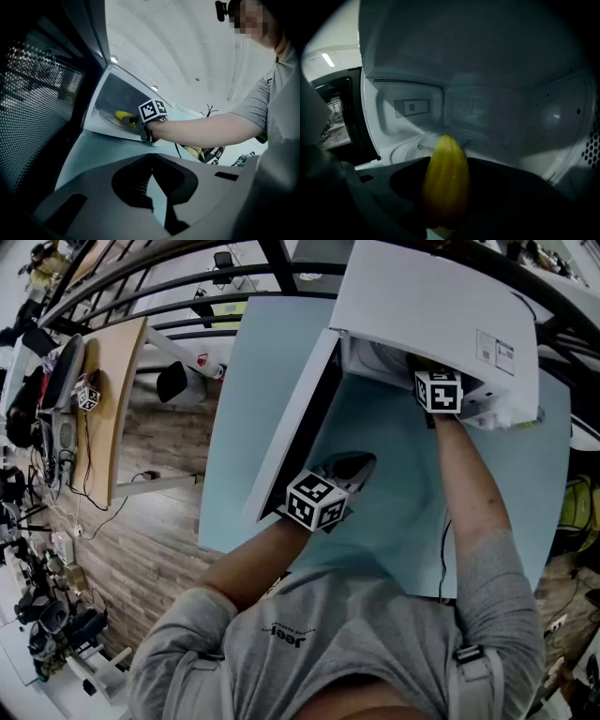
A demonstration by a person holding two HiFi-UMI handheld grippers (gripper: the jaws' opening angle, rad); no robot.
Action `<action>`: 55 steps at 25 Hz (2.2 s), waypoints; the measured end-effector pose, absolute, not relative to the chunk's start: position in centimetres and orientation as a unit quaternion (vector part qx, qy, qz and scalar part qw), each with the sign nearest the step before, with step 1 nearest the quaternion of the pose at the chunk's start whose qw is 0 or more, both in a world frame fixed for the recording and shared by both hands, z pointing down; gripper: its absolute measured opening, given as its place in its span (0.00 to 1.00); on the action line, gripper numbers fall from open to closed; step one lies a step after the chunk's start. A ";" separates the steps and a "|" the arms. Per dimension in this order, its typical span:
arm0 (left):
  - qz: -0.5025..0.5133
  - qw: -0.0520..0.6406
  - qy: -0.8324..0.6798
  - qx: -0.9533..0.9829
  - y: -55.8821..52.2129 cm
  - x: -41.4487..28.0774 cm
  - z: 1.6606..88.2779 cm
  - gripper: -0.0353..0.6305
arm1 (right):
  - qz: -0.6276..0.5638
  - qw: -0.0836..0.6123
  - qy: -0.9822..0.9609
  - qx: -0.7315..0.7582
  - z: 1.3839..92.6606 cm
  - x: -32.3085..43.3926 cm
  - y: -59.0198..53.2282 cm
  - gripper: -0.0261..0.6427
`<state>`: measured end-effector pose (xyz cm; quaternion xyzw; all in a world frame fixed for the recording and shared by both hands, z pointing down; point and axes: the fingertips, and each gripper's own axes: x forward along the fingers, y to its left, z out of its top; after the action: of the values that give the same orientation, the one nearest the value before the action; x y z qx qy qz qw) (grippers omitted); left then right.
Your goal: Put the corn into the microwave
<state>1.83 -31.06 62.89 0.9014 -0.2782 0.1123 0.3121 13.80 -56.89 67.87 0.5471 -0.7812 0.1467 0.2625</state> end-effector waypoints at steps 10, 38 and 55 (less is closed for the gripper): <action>0.108 0.313 -0.281 0.901 -31.2 1.5 62.5 0.08 | 0.136 0.294 -0.772 0.547 68.3 14.2 -57.7 0.41; 0.119 0.310 -0.265 0.905 -27.7 2.2 60.8 0.08 | 0.162 0.276 -0.786 0.529 65.4 13.9 -53.6 0.49; 0.106 0.281 -0.280 0.912 -25.9 1.0 56.9 0.08 | 0.166 0.259 -0.794 0.525 61.7 13.5 -48.4 0.49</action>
<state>1.00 -25.86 56.87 0.9120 -0.2796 0.1056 0.2811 13.53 -48.42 61.75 0.5249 -0.7937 0.1660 0.2588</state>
